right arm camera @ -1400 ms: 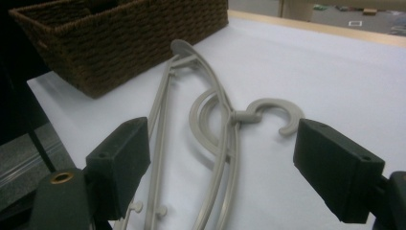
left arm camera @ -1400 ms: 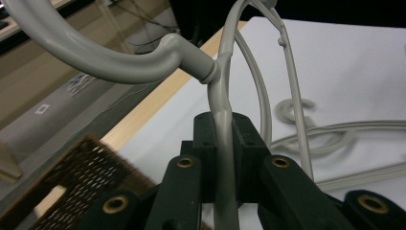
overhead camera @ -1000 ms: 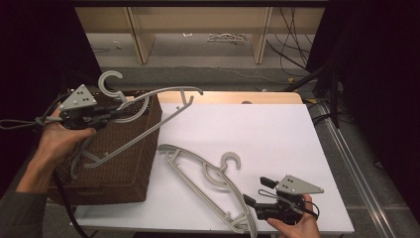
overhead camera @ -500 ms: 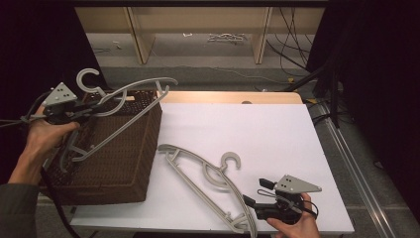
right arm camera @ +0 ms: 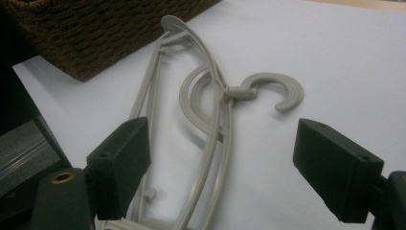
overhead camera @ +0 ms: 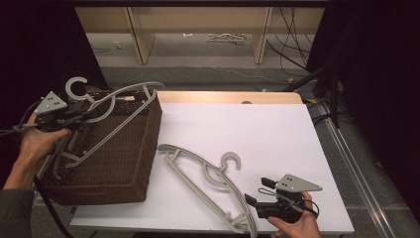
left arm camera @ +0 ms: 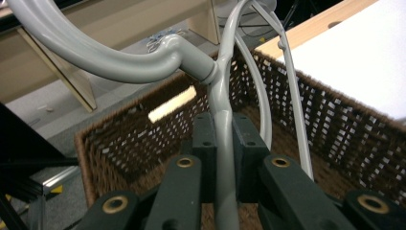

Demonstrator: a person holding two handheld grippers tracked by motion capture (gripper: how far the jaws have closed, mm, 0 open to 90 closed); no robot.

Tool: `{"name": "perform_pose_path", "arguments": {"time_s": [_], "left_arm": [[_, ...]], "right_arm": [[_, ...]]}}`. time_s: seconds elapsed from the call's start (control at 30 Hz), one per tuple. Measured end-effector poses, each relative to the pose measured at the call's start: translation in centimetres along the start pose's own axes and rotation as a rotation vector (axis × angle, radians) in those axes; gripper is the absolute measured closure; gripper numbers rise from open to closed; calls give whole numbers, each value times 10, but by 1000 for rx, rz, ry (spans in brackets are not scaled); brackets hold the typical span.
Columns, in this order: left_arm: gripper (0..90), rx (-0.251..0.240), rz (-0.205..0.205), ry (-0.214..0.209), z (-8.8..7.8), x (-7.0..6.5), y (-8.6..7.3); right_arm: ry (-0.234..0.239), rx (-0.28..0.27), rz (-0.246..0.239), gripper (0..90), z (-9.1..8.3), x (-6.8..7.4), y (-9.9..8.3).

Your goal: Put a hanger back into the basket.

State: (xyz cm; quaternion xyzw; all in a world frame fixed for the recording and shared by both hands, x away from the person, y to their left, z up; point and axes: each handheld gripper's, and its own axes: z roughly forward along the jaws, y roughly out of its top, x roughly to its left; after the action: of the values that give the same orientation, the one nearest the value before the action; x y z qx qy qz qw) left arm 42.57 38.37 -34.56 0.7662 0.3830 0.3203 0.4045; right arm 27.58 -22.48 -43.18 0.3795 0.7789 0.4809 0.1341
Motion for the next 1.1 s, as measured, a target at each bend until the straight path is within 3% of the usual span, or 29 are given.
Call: {"name": "perform_pose_path", "arguments": {"time_s": [0.13, 0.27, 0.47, 0.5, 0.73, 0.8, 0.9, 0.93, 0.97, 1.1], "left_arm": [[820, -10, -38, 8, -4, 4, -12], [819, 23, -53, 39, -6, 9, -20], [819, 37, -90, 40, -5, 16, -28], [819, 42, -93, 44, -4, 16, -28], [818, 89, -120, 55, 6, 18, -35], [819, 109, -115, 64, 9, 18, -36], [819, 138, -101, 62, 15, 16, -40], [818, 155, -87, 61, 17, 15, -41], [818, 199, -48, 51, 18, 15, -42], [817, 239, -33, 47, 28, 10, -46]], "right_arm": [[13, -9, 10, 214, 0, 0, 0], [12, -9, 11, 214, 0, 0, 0], [-5, -5, -7, 214, 1, -2, 0], [9, 0, 16, 214, 1, -1, 0], [9, 1, 12, 214, 1, -2, -1], [2, -6, 0, 214, 1, -3, -1], [-9, 29, -2, 214, 0, -3, -1], [-9, 20, -2, 214, 0, -3, -1], [-5, 24, 8, 214, 0, -3, -1], [9, 6, 2, 213, 3, -4, -1]]}}
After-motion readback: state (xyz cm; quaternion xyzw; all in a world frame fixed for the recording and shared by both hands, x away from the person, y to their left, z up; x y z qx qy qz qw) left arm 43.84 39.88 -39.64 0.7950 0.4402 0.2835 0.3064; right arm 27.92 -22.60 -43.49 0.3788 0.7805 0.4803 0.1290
